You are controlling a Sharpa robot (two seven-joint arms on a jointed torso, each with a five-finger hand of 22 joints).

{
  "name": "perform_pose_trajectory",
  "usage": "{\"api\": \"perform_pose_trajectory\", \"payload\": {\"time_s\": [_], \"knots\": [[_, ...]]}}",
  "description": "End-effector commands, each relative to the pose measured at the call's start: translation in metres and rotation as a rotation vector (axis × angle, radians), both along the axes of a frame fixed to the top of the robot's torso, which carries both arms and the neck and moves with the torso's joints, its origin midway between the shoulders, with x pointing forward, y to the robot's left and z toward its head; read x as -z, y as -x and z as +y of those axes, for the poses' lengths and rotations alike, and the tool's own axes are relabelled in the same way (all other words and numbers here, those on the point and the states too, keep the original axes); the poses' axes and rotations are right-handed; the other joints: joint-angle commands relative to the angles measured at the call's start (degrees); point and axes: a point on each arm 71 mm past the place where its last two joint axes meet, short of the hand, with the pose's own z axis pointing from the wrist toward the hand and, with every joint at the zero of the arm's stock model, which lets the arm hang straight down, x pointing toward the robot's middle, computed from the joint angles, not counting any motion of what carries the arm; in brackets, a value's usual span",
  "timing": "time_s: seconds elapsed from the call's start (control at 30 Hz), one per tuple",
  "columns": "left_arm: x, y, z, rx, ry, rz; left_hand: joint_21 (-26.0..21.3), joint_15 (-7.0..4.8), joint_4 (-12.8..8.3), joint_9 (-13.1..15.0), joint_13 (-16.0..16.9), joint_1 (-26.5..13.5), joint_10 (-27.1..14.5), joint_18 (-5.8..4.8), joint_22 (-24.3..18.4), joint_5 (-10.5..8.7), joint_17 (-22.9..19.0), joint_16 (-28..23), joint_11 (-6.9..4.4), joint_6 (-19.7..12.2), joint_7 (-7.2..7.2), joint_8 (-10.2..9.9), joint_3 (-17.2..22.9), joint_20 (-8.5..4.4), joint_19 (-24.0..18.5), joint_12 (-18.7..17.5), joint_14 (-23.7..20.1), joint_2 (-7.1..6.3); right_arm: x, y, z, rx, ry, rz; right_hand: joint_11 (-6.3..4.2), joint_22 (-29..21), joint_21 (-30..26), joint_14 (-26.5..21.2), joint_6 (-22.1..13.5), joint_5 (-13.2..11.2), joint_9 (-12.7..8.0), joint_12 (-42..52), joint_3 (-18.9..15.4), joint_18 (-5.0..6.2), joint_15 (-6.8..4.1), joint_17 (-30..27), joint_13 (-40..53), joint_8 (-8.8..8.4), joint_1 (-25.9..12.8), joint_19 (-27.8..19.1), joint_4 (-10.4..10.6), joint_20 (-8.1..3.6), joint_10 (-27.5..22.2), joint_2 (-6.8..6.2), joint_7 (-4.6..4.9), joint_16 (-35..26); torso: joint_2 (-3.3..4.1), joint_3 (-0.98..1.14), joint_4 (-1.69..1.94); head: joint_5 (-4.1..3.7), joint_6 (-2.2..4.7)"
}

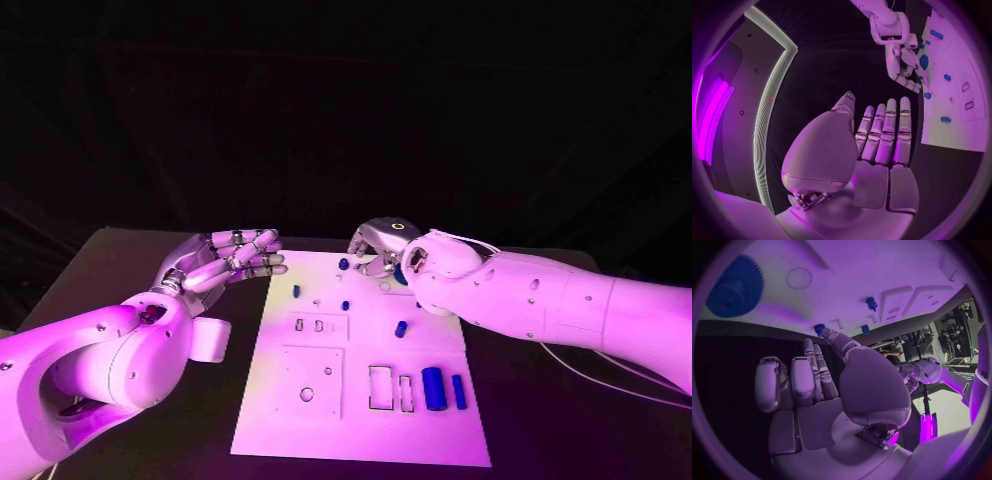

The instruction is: Assemble the parts on the task board

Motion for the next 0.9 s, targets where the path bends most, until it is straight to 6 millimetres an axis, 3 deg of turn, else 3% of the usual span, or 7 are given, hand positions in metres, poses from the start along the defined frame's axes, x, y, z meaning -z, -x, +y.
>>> {"api": "perform_pose_trajectory", "payload": {"time_s": [0.03,0.27,0.43,0.53,0.6,0.7,0.9], "knots": [[-0.001,0.0,-0.001,0.019,0.005,-0.008,0.28,0.31,0.17,-0.08,-0.1,0.38,0.02,0.75,0.06,-0.29,0.08,-0.22,0.23,-0.08,0.31,-0.35,-0.29,0.11,0.35,-0.27,0.11,-0.02,-0.008,0.006,-0.017,0.034,-0.075,0.013,-0.3,0.7,0.62,0.77,0.89,0.26,0.16,0.87,0.02,0.48,-0.2,0.49,0.3,0.36,0.02,0.75,0.7,-0.09,1.91,-0.26,-0.04,0.57,-0.25,0.09,-0.44,-0.13,0.15],[0.0,-0.002,0.0,0.019,0.004,-0.006,0.28,0.31,0.17,-0.08,-0.09,0.38,0.03,0.75,0.06,-0.29,0.09,-0.22,0.23,-0.07,0.3,-0.35,-0.29,0.11,0.35,-0.27,0.11,-0.02,-0.013,0.022,-0.07,0.127,-0.18,0.143,-1.99,3.07,1.97,1.42,1.04,2.36,0.21,4.61,-2.68,-0.03,-1.47,2.71,2.5,0.17,-2.0,2.38,2.37,-1.1,9.86,-2.72,-0.9,2.23,-0.59,0.16,-1.1,-0.79,0.51],[0.0,-0.004,0.0,0.02,0.003,-0.004,0.28,0.31,0.17,-0.07,-0.09,0.39,0.04,0.75,0.06,-0.29,0.09,-0.23,0.22,-0.06,0.29,-0.35,-0.29,0.1,0.36,-0.27,0.13,-0.01,-0.01,0.028,-0.093,0.174,-0.188,0.214,-3.26,5.05,3.11,2.02,-0.82,5.31,0.22,11.76,-8.57,-0.48,-2.62,5.54,8.65,0.16,-2.26,3.67,3.55,-2.38,14.04,-4.51,-1.89,4.19,-0.63,0.49,-1.56,-0.96,0.62],[0.001,-0.004,-0.001,0.021,0.004,-0.004,0.28,0.3,0.17,-0.07,-0.09,0.4,0.06,0.75,0.05,-0.29,0.1,-0.23,0.22,-0.05,0.28,-0.35,-0.3,0.1,0.36,-0.28,0.14,-0.01,-0.008,0.027,-0.097,0.189,-0.18,0.232,-3.36,6.03,3.62,2.51,-2.07,6.23,0.49,20.39,-13.18,-0.73,-2.7,8.84,17.17,0.8,-0.72,4.24,4.59,-2.53,10.76,-3.65,-2.01,6.36,-0.6,0.61,-1.63,-1.1,0.66],[0.001,-0.004,-0.001,0.023,0.004,-0.004,0.28,0.3,0.17,-0.07,-0.09,0.4,0.06,0.75,0.05,-0.29,0.1,-0.23,0.22,-0.05,0.28,-0.35,-0.3,0.1,0.36,-0.28,0.14,-0.01,-0.007,0.025,-0.099,0.199,-0.173,0.241,-3.16,6.79,3.94,2.84,-3.62,6.89,0.92,35.4,-17.71,-0.94,-2.14,12.12,32.37,1.88,1.29,4.62,6.44,-2.63,5.1,-1.69,-1.77,8.49,-0.58,0.54,-1.44,-1.35,0.56],[0.001,-0.004,-0.002,0.024,0.005,-0.003,0.28,0.3,0.17,-0.07,-0.09,0.4,0.06,0.75,0.05,-0.29,0.1,-0.23,0.22,-0.05,0.28,-0.35,-0.3,0.1,0.36,-0.28,0.14,-0.01,-0.003,0.021,-0.1,0.21,-0.164,0.25,-2.56,7.45,4.21,3.23,-4.74,6.98,1.33,45.95,-20.54,-0.93,-1.98,14.99,43.33,3.06,2.59,5.01,8.11,-1.98,4.2,-1.14,-1.35,10.13,-0.52,0.51,-1.35,-1.37,0.45],[0.001,-0.005,-0.002,0.025,0.005,-0.002,0.28,0.3,0.17,-0.07,-0.09,0.4,0.06,0.75,0.05,-0.29,0.1,-0.23,0.22,-0.05,0.28,-0.35,-0.3,0.1,0.36,-0.28,0.14,-0.01,0.005,0.013,-0.096,0.222,-0.145,0.266,-2.35,7.99,4.43,3.55,-5.82,7.41,1.58,51.68,-22.19,-1.04,-1.74,17.1,49.21,3.88,3.64,5.32,9.47,-1.68,4.93,-0.55,-1.04,11.31,-0.4,0.58,-1.23,-1.49,0.32]]}}
